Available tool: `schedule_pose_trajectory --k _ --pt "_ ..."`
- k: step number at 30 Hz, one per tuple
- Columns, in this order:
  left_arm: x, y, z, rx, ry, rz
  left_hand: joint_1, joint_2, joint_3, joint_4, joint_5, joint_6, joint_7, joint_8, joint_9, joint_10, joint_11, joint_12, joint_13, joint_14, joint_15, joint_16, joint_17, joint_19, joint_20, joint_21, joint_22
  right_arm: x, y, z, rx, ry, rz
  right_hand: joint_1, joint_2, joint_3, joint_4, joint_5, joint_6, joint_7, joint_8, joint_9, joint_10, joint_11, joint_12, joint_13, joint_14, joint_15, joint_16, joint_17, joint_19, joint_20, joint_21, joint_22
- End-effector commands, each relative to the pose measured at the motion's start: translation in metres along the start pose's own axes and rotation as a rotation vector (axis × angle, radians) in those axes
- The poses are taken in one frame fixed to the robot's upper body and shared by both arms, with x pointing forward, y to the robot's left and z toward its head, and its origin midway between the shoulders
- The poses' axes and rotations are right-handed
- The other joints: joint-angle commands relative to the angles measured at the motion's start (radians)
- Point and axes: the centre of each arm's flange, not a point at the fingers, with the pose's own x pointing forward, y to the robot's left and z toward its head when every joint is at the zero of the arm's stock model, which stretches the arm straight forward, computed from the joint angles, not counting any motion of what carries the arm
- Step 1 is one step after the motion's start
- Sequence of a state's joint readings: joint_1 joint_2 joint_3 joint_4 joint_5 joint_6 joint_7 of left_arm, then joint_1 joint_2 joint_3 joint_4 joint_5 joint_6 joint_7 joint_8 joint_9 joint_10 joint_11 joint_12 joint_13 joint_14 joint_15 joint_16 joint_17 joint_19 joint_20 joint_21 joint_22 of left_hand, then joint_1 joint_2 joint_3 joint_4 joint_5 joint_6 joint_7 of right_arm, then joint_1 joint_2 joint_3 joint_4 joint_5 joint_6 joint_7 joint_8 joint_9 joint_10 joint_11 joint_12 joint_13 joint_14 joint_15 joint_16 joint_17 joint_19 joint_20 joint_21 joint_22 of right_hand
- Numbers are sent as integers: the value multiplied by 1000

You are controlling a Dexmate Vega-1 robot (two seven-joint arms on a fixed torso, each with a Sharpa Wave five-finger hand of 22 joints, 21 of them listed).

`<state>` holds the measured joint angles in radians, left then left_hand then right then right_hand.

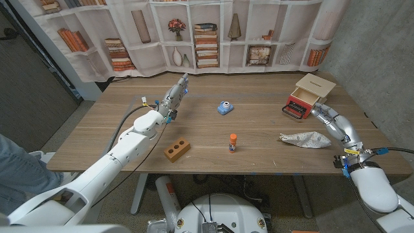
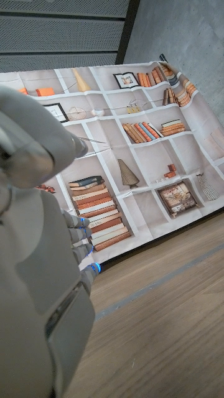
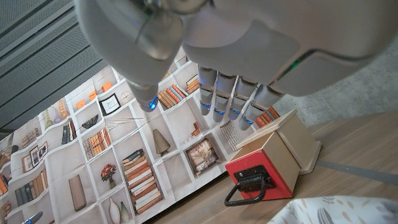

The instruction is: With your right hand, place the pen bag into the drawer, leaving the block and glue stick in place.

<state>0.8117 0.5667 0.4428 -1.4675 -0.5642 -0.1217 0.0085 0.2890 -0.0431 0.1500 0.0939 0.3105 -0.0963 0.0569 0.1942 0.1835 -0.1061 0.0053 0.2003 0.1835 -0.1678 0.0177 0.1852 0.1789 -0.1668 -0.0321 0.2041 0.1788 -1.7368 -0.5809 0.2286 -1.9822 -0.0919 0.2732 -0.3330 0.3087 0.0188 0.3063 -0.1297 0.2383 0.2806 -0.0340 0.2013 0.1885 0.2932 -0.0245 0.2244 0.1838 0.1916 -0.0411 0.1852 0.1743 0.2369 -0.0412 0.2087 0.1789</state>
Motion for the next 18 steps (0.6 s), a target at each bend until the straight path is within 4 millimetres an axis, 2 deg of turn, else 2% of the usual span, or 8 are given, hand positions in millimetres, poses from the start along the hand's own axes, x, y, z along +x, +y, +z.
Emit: schedule_pose_trajectory --k 1,15,18 --pt "1 5 -2 -6 -1 0 5 4 -6 1 0 3 -6 4 4 -1 -2 4 5 -6 1 1 3 -68 -22 -2 5 -2 1 6 -95 21 -2 15 1 4 -5 2 2 -2 1 2 2 -10 -2 2 10 -18 1 3 6 -35 -4 3" --pt "3 9 -2 -8 0 2 6 5 -8 1 -1 3 -6 4 4 -1 -1 4 5 -8 1 0 3 -70 -21 -2 5 -4 5 6 -140 42 7 23 4 9 -9 2 -3 -5 -1 2 1 -11 -4 2 10 -20 0 3 6 -35 -5 3" --pt "4 8 -2 -5 4 -1 6 5 -9 1 -1 3 -6 4 4 -1 -2 3 5 -8 1 0 3 -70 -21 -2 5 -4 5 6 -156 47 10 48 22 25 -17 3 -15 -7 -6 2 -4 -14 -6 2 10 -20 -1 3 6 -34 -6 3"
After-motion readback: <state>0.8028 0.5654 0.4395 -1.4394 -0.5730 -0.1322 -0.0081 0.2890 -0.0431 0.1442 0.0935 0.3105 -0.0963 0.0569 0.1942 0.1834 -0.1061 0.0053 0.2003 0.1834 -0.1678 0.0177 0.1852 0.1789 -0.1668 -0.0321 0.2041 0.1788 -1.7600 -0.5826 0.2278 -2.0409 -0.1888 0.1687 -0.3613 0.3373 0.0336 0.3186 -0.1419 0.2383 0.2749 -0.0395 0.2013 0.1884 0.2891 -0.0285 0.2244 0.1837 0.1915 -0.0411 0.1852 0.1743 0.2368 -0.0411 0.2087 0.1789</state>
